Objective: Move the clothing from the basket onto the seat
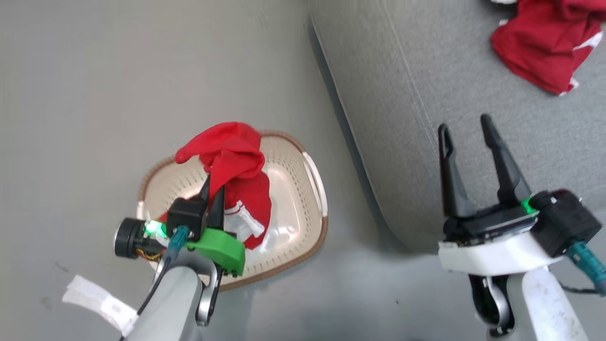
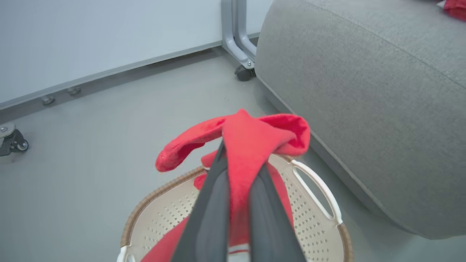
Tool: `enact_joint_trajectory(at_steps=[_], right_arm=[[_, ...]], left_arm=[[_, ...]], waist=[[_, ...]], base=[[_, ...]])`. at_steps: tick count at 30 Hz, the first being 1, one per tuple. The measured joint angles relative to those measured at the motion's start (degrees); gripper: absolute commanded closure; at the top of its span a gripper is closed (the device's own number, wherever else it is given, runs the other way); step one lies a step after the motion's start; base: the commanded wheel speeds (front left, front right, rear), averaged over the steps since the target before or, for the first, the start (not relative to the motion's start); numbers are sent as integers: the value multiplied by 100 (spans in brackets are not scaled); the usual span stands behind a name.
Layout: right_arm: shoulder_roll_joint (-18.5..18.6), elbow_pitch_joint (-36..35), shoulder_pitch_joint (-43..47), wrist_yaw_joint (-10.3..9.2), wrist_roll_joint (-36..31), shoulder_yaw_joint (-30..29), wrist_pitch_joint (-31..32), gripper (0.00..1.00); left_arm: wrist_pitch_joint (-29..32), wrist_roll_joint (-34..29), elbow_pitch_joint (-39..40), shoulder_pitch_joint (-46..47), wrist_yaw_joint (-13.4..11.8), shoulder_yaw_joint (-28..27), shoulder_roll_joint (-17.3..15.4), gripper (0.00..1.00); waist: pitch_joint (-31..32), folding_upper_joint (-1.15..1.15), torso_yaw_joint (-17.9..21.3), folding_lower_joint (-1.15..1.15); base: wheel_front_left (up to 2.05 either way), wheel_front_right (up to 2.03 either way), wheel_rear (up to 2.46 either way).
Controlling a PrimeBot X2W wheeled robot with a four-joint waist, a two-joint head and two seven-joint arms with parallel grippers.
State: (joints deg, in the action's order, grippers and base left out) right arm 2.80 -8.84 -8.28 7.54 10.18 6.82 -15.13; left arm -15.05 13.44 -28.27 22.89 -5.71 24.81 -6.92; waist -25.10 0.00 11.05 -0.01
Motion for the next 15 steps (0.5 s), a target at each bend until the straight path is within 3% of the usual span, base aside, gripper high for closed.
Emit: enact_joint_trajectory(at_steps=[15], right_arm=[[89, 489, 1082, -1, -169, 482, 0, 0]], left_arm=[[1, -312, 1423, -1283, 225, -827, 236, 100]], waist=[[1881, 0, -323, 0]], base=[[0, 0, 0]])
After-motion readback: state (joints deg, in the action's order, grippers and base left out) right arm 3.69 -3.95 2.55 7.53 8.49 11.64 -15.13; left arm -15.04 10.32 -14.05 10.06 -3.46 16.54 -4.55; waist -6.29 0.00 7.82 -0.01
